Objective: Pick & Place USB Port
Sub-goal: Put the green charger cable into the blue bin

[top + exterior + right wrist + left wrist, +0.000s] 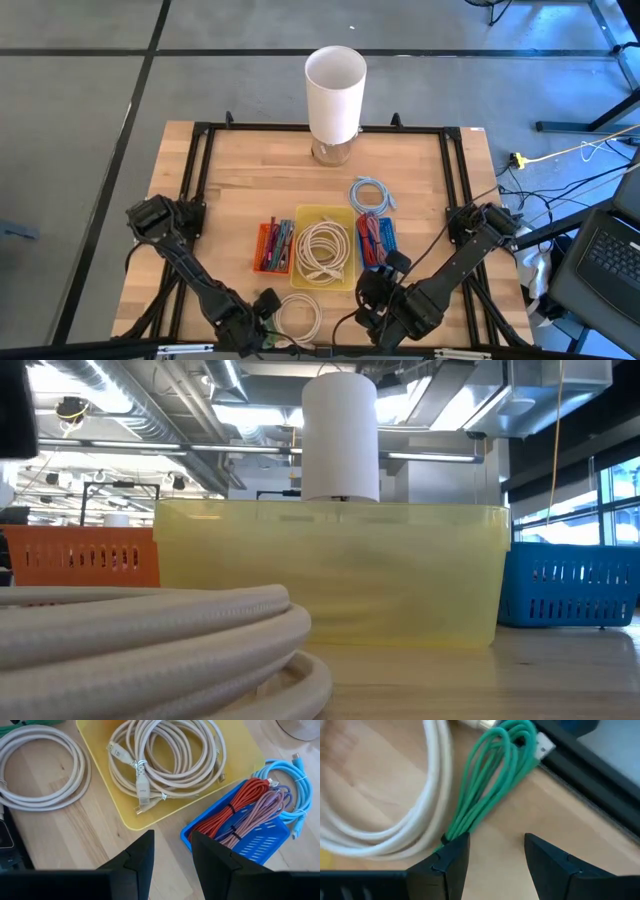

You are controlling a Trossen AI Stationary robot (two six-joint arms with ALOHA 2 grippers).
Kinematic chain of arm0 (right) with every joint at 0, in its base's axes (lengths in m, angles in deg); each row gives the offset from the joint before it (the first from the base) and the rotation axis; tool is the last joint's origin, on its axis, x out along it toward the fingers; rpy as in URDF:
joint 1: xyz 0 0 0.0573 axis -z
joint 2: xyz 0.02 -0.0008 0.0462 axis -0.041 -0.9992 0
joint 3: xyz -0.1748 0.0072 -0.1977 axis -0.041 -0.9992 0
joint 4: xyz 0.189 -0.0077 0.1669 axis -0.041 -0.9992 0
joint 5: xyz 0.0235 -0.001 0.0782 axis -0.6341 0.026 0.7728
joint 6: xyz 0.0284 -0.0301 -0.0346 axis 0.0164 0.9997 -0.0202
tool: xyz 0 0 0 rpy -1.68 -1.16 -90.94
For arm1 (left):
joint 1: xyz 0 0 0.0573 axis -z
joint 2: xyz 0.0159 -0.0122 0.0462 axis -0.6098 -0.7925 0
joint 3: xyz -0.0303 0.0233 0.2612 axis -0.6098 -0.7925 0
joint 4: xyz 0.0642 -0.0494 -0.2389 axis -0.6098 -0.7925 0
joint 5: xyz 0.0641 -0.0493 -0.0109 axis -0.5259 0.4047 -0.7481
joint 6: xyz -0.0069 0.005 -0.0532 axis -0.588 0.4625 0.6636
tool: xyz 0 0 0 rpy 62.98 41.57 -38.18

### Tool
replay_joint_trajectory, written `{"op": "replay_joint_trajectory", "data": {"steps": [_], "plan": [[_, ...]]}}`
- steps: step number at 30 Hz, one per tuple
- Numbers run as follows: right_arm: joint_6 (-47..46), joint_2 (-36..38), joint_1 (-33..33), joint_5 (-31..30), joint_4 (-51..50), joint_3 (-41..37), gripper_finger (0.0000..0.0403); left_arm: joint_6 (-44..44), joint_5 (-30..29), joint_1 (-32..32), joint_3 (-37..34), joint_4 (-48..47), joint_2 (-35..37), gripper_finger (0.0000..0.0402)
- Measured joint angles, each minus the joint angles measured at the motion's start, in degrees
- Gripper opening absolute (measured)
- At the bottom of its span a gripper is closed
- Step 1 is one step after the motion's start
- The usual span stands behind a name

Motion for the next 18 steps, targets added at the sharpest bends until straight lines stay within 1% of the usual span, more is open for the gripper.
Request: {"op": "replay_joint_trajectory", "data": {"steps": [5, 11, 18], "plan": [[0.0, 0.0, 0.0, 0.0, 0.1, 0.0, 0.0132, -2.3, -4.7, 0.2, 1.5, -0.8, 0.0, 0.0182], [0.0, 0.0, 0.0, 0.0, 0.1, 0.0, 0.0132, -3.1, -5.0, -0.2, 1.7, -2.2, 0.0, 0.0182], [-0.1, 0.0, 0.0, 0.0, 0.5, 0.0, 0.0132, -8.0, -5.9, -2.2, 1.6, -1.9, -0.1, 0.0182]]}}
